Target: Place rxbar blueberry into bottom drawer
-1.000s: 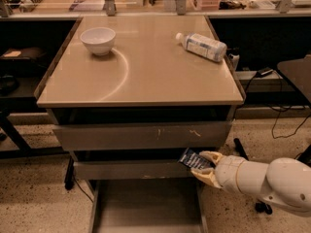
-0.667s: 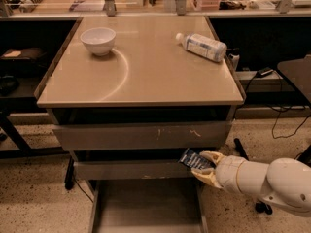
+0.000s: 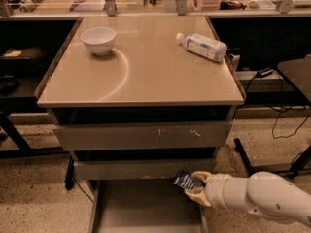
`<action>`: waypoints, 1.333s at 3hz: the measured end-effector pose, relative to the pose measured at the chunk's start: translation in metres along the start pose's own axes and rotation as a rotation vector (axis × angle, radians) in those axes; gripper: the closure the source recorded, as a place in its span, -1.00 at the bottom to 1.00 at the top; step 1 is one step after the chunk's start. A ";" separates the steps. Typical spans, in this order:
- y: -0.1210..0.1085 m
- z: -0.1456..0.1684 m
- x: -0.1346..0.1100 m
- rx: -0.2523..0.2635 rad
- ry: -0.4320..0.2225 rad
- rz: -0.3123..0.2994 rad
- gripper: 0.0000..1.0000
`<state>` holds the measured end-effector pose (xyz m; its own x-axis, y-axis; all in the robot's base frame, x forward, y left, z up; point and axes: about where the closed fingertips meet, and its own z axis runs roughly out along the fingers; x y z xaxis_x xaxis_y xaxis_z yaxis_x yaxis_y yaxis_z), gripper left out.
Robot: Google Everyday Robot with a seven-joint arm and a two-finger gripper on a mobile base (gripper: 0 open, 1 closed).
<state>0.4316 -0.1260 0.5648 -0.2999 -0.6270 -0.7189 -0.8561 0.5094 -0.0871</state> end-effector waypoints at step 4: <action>0.046 0.200 0.157 -0.087 0.203 0.000 1.00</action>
Offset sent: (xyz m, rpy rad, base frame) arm -0.0524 0.0634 -0.2621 -0.1648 0.1713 0.1293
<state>0.4294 -0.0835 0.3097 -0.3714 -0.7373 -0.5643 -0.8865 0.4624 -0.0207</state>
